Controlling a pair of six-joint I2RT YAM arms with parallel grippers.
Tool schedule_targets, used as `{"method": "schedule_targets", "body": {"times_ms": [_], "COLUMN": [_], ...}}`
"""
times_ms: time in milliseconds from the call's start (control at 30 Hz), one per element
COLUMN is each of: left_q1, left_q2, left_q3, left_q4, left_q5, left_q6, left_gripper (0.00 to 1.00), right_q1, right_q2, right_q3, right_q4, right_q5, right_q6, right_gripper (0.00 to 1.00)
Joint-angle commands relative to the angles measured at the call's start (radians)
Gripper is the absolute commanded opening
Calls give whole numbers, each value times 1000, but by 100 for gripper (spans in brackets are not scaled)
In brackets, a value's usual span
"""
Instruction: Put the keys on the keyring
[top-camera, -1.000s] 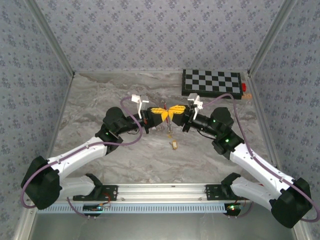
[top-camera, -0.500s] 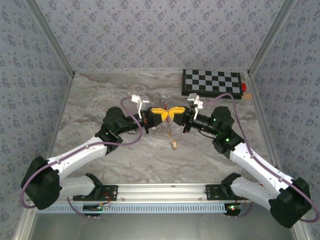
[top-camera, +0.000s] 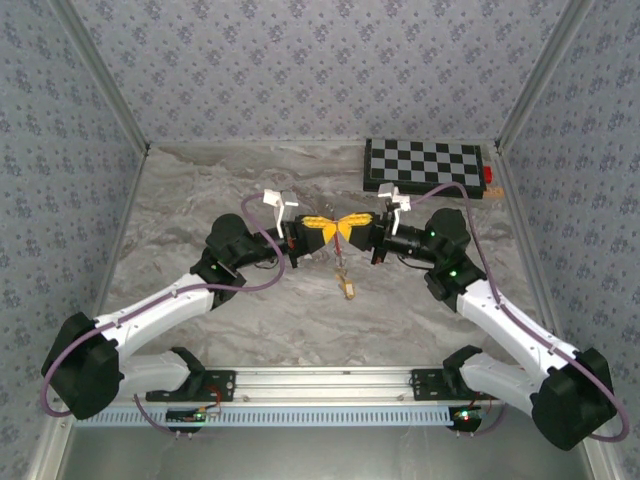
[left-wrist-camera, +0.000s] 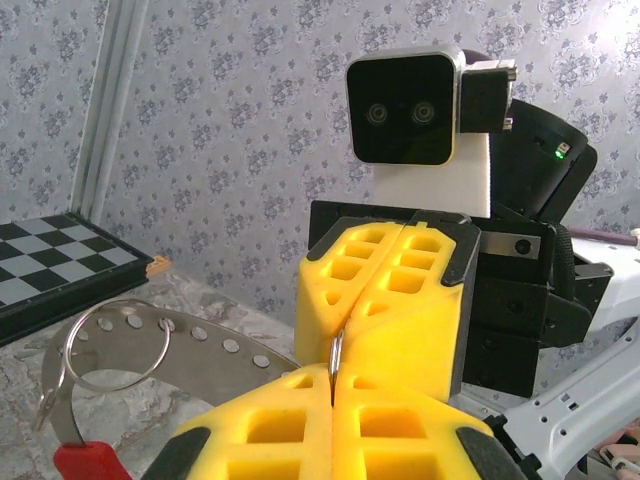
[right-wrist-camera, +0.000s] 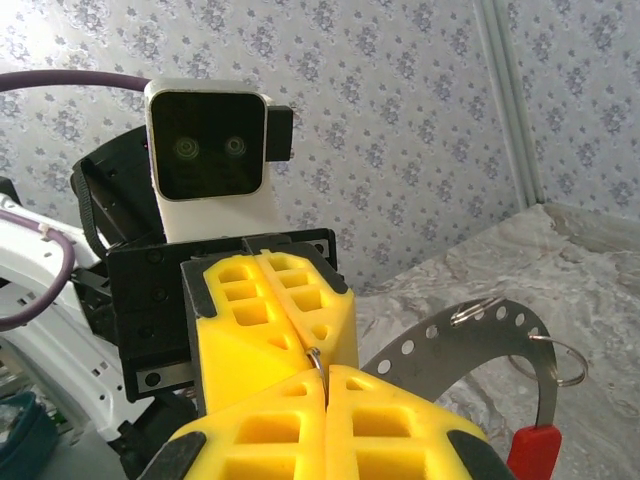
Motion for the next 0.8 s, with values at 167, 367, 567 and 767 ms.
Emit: {"method": "schedule_targets", "body": {"times_ms": [167, 367, 567, 767], "left_q1": [-1, -2, 0, 25], "left_q2": [-2, -3, -4, -38], "left_q3": [34, 32, 33, 27], "left_q4": [18, 16, 4, 2], "left_q5": [12, 16, 12, 24], "left_q6": [18, 19, 21, -4], "left_gripper": [0, 0, 16, 17], "right_q1": [0, -2, -4, -14], "right_q2": [-7, -14, -17, -34], "right_q3": [0, -3, -4, -11], "right_q4": [70, 45, 37, 18], "right_q5": [-68, -43, -32, -12], "right_q6": [39, 21, 16, 3], "right_gripper": [0, 0, 0, 0]}}
